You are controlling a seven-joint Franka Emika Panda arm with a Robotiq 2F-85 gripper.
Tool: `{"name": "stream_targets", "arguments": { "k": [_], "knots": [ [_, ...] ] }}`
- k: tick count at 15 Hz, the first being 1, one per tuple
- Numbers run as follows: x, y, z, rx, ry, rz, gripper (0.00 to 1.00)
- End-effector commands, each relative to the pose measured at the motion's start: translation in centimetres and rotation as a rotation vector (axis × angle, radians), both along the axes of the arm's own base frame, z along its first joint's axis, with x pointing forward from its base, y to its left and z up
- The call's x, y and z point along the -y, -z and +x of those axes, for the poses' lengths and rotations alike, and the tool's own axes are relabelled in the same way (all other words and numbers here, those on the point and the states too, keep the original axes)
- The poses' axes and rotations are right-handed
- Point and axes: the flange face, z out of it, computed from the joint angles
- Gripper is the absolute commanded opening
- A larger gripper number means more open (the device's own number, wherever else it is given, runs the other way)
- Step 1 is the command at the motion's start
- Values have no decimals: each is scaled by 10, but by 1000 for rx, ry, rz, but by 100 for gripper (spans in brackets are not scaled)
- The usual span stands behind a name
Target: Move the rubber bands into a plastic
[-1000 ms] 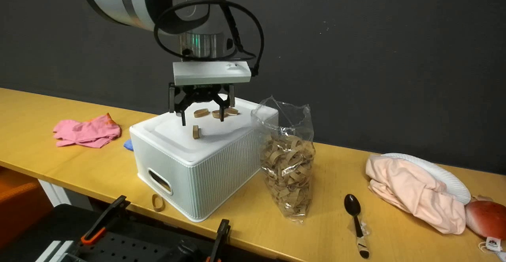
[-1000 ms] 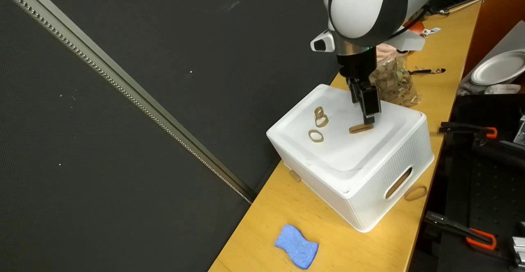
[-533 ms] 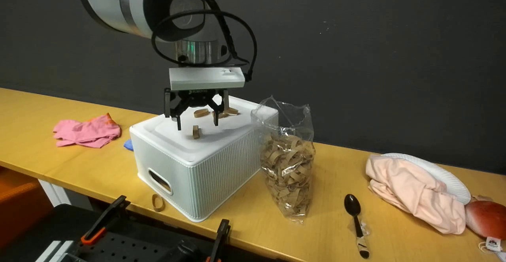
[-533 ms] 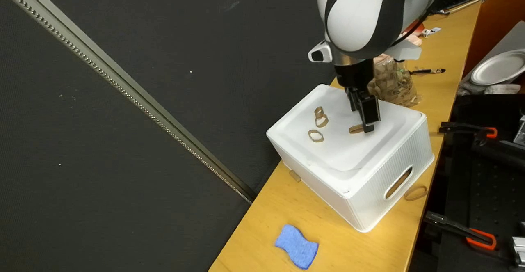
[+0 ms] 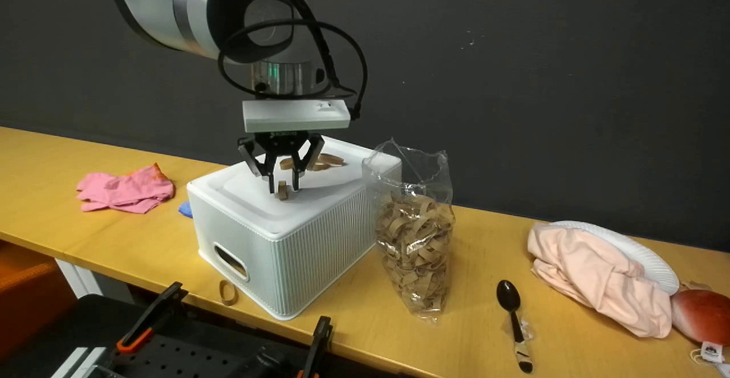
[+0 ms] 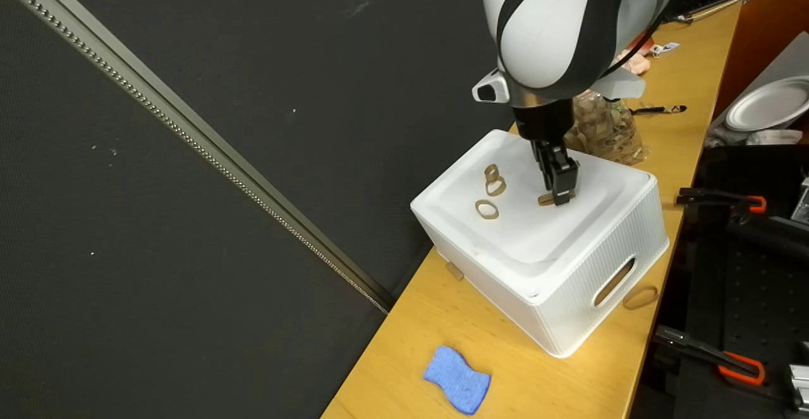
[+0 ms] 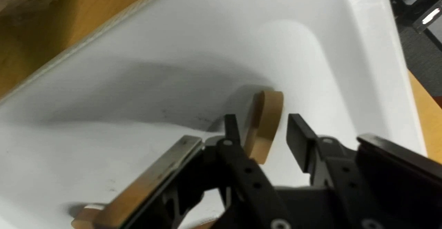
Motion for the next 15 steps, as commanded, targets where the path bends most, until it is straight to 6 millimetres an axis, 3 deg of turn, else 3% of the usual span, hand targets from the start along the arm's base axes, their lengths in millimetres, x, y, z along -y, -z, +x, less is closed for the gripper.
{"name": "stream_targets", "arguments": {
  "k": [1,3,9,15],
  "knots": [
    [0,-3,4,12,-7,6,10],
    [-1,-5,2,14,-9,6,0],
    [7,-13,-1,24,3,-1,0],
    [41,-54,-6,92,55,-15,0]
  ]
}}
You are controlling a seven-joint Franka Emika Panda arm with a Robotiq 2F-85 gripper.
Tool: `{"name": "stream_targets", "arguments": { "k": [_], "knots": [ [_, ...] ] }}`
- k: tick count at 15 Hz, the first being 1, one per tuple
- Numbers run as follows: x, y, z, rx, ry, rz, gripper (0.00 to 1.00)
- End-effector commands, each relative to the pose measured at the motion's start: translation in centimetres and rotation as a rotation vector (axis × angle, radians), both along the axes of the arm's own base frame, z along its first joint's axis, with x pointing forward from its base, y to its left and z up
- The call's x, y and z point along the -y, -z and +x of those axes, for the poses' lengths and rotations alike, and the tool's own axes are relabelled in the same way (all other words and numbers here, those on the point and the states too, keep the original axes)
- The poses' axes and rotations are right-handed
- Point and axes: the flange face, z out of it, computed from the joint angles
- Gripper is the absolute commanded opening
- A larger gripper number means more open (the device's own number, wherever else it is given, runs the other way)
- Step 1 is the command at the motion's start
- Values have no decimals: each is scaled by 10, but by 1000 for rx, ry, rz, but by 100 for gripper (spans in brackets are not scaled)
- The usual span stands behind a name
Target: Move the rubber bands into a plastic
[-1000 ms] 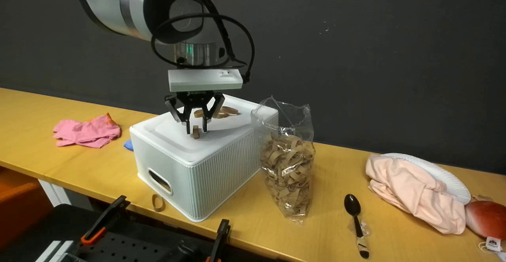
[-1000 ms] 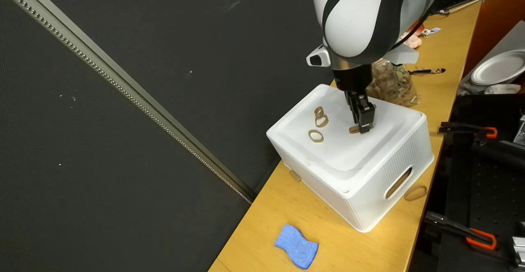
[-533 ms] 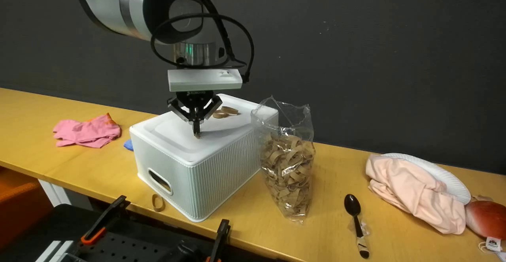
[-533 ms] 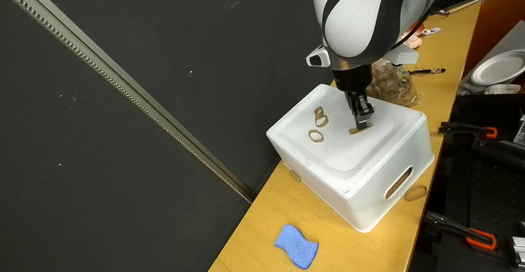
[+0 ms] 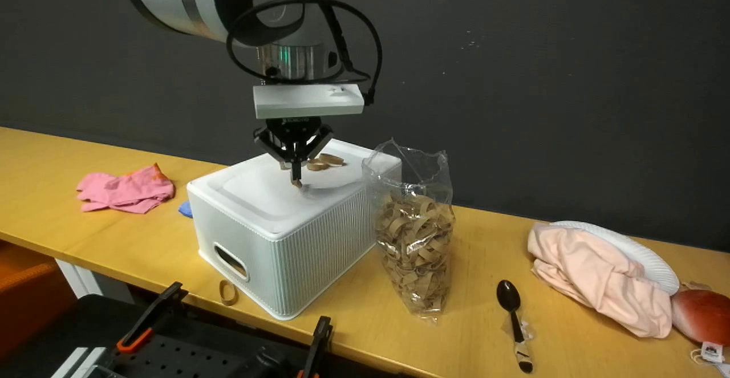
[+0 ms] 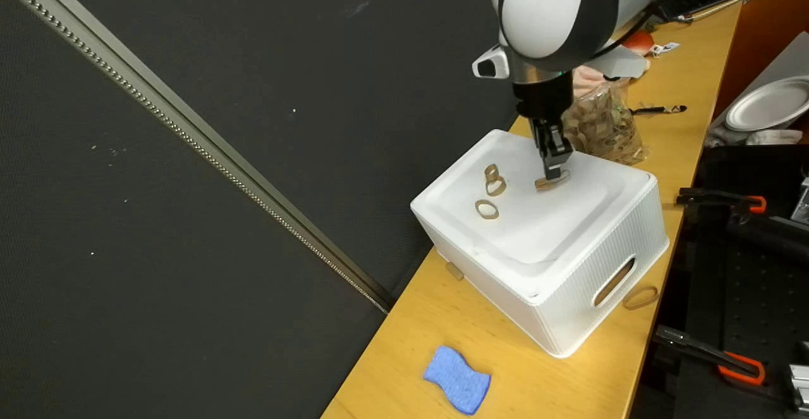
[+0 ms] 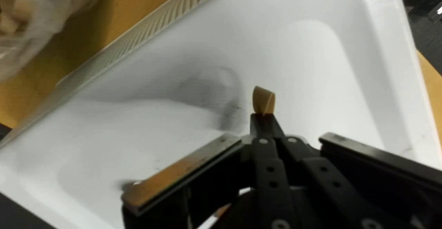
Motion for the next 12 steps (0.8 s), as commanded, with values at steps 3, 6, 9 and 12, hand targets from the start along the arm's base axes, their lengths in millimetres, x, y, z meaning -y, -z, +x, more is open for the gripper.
{"name": "stream_targets", "arguments": {
  "k": [3,6,9,12],
  "knots": [
    [49,-61,-16,89,63,-31,0],
    [84,-78,-25,117,108,-63,0],
    [115,-84,-37,112,151,-89,0],
    [137,-73,-42,95,183,-98,0]
  ]
}}
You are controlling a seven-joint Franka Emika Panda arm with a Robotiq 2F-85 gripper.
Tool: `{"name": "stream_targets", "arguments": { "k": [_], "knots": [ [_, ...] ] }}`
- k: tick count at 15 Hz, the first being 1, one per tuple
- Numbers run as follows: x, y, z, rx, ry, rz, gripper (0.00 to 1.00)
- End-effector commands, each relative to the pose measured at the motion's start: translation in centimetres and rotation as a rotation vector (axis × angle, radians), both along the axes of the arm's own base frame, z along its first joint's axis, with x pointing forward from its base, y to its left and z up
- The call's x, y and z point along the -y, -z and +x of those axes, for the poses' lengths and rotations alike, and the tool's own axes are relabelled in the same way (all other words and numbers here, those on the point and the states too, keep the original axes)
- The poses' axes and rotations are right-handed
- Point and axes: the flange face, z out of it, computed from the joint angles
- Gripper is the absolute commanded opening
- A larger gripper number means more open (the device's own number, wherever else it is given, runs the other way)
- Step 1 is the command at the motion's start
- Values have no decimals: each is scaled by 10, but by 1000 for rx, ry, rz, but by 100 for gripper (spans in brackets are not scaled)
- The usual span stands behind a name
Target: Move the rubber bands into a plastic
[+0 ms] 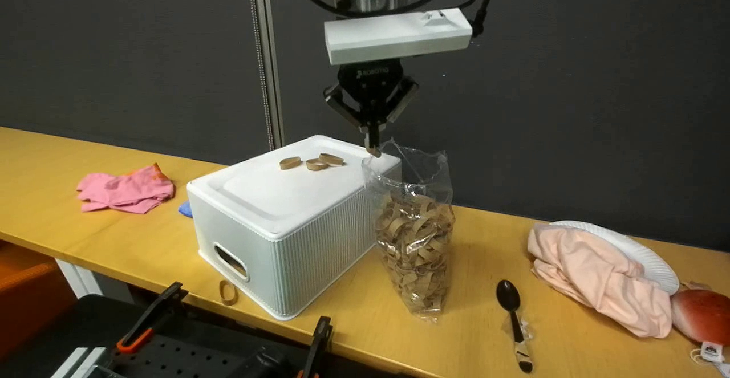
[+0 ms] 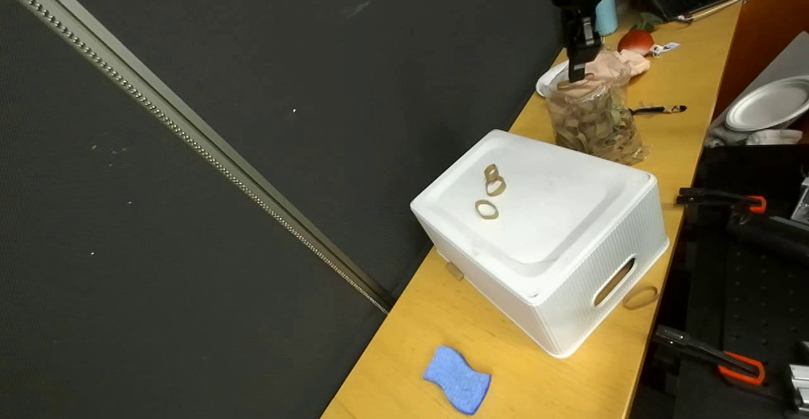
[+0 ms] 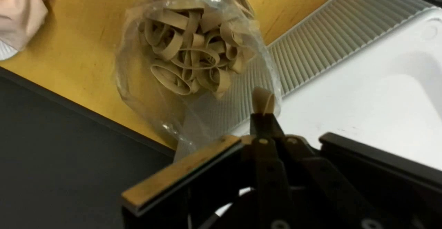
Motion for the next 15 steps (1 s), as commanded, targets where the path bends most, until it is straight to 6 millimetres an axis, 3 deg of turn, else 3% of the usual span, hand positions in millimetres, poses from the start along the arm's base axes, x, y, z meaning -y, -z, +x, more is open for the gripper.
{"name": "stream_targets", "arguments": {
  "k": [1,8,9,10,15],
  "knots": [
    [17,7,-10,-21,33,-4,0],
    [34,9,-15,-23,75,-4,0],
    [35,10,-15,-23,79,-5,26],
    [36,11,-15,-22,83,-5,27],
    [30,10,-10,-21,85,-4,62]
  ]
}}
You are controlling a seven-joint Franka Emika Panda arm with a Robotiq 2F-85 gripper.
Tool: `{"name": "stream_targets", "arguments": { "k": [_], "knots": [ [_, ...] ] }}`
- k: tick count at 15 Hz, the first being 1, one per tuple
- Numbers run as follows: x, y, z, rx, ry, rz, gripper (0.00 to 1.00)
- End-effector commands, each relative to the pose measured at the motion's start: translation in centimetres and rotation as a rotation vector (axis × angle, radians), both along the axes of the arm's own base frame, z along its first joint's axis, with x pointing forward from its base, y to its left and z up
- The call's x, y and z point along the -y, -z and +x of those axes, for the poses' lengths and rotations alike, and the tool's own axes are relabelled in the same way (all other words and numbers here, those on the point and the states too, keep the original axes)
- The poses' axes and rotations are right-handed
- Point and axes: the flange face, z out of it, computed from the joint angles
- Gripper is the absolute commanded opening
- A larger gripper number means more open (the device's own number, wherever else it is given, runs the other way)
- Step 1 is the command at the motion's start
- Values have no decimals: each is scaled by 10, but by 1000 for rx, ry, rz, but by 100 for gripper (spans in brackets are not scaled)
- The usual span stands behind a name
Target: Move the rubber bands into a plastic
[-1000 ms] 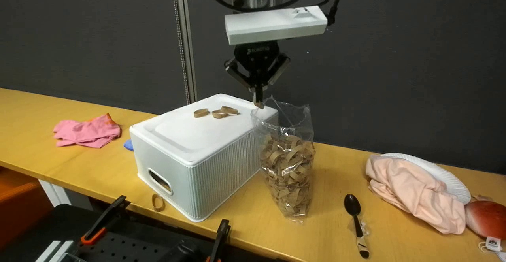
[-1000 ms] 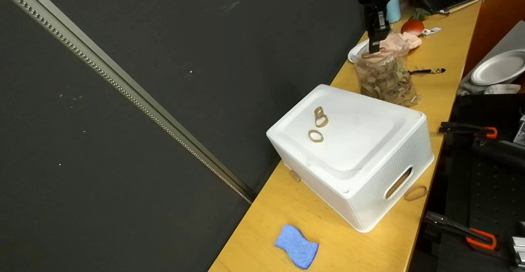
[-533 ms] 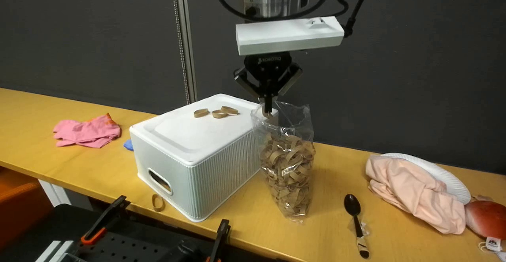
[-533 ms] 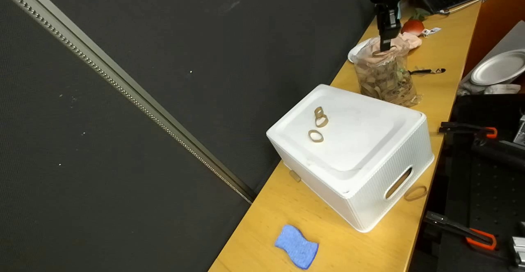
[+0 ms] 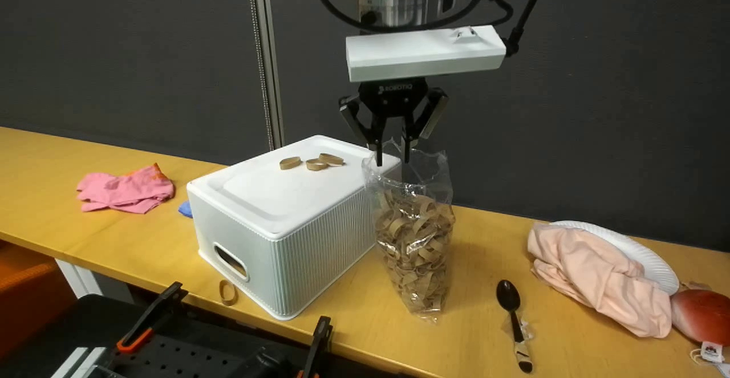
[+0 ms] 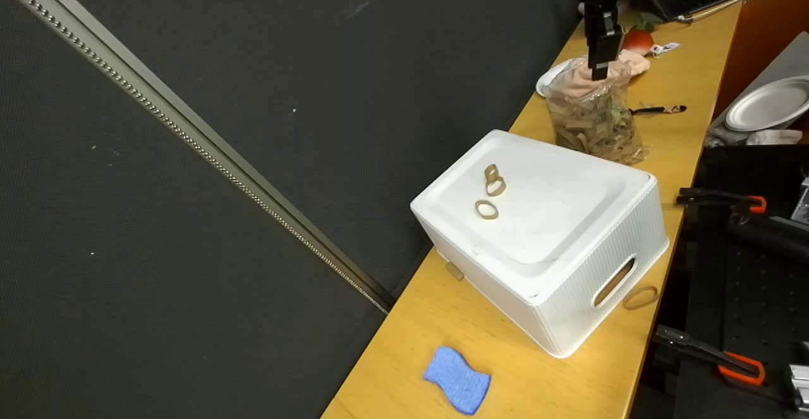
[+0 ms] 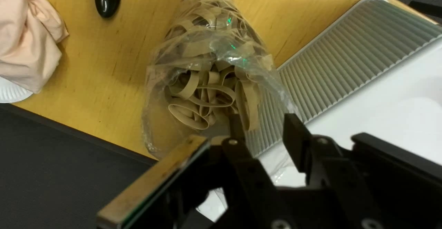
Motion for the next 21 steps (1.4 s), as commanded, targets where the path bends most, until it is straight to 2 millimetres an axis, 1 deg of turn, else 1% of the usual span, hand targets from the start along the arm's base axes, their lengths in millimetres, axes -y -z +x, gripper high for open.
{"name": "stream_targets", "arguments": {
  "k": [1,2,3,4,5,6,7,8,9,10,11,13,14,15,17,21],
  "knots": [
    [-3,-5,7,6,-3,-18,70],
    [-6,-9,14,15,-27,-16,76],
    [-9,-12,21,20,-36,-13,85],
    [-13,-17,35,24,-56,2,91],
    [-16,-21,43,28,-71,9,99],
    [-19,-24,59,31,-86,15,100],
    [-22,-28,70,39,-97,22,100],
    [-24,-28,86,40,-110,40,100],
    [-26,-30,97,33,-122,56,100],
    [-30,-23,112,9,-133,77,100],
    [-33,-21,122,-19,-141,92,100],
    [-42,-8,138,-84,-163,100,100],
    [-49,4,143,-122,-175,97,100],
    [-55,9,147,-144,-185,96,100],
    [-68,23,149,-171,-214,76,100],
    [-89,45,148,-198,-274,19,100]
  ]
}}
